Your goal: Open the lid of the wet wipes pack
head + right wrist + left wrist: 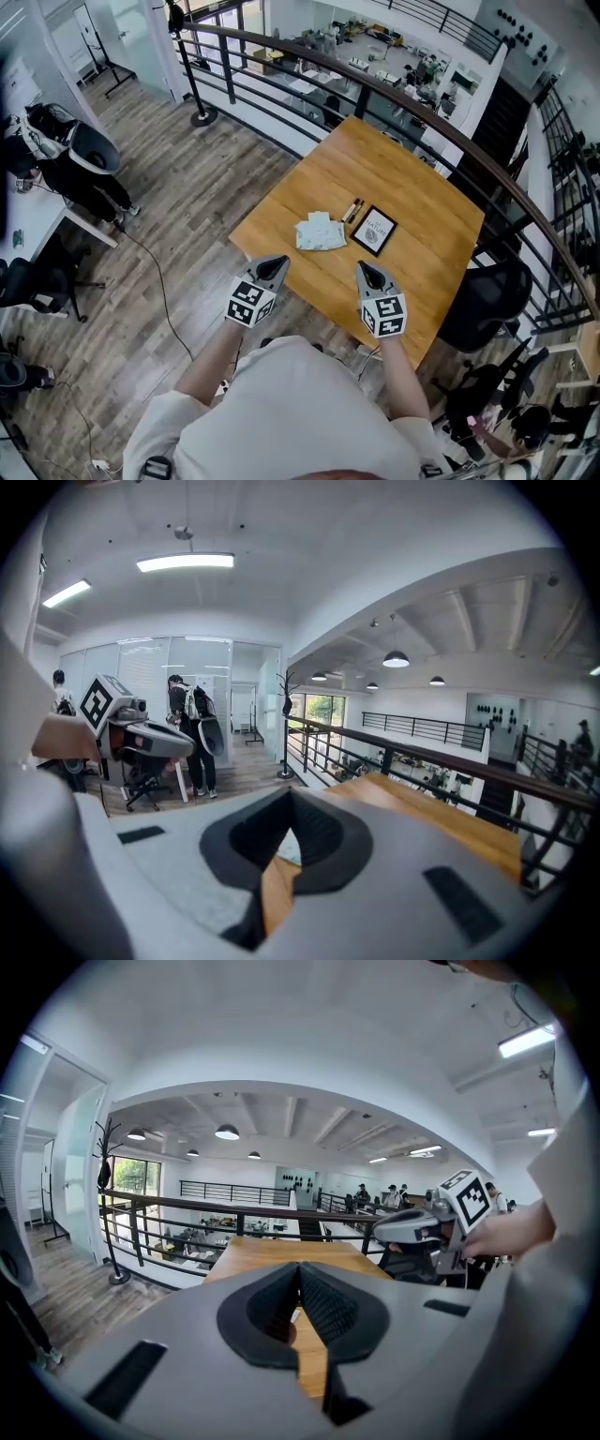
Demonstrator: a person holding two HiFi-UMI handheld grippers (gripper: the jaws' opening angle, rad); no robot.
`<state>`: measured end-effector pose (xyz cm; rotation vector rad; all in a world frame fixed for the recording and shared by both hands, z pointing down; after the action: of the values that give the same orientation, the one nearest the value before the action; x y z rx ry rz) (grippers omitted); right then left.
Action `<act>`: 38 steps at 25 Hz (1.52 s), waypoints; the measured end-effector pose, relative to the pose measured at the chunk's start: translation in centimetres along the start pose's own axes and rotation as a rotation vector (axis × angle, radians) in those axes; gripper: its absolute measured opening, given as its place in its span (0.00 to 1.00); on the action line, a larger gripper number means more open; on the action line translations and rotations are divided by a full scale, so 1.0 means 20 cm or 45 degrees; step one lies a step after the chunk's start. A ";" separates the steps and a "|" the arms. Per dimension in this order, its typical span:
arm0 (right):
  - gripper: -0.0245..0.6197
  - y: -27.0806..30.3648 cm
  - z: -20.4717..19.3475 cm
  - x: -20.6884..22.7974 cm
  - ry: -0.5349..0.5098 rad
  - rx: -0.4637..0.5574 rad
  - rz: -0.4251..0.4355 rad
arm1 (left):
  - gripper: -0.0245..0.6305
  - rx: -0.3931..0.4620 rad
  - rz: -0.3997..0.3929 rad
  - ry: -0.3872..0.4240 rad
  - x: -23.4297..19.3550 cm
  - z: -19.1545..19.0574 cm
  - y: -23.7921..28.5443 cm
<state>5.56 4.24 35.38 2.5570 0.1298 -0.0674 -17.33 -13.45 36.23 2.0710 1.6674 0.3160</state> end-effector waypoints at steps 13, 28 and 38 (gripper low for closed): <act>0.04 -0.01 0.03 -0.01 -0.022 0.012 0.008 | 0.03 0.012 -0.004 -0.012 0.02 0.01 0.00; 0.04 0.00 0.00 0.01 -0.041 0.015 0.024 | 0.03 0.009 0.009 -0.024 0.05 0.00 0.01; 0.04 -0.02 -0.01 0.07 -0.059 0.027 0.046 | 0.03 0.009 0.030 -0.037 0.11 0.02 0.04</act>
<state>6.90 4.73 35.25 2.5756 0.0659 -0.1145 -15.97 -11.53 36.12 2.0916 1.6306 0.2872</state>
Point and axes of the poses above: the fingertips, and each gripper's own axes: y forward along the fingers, x to its right, z out of its top, the point moved 10 cm from there along -y, backward along the fingers, and after that the axes turned 12 degrees about -x, right-handed, at the moved point
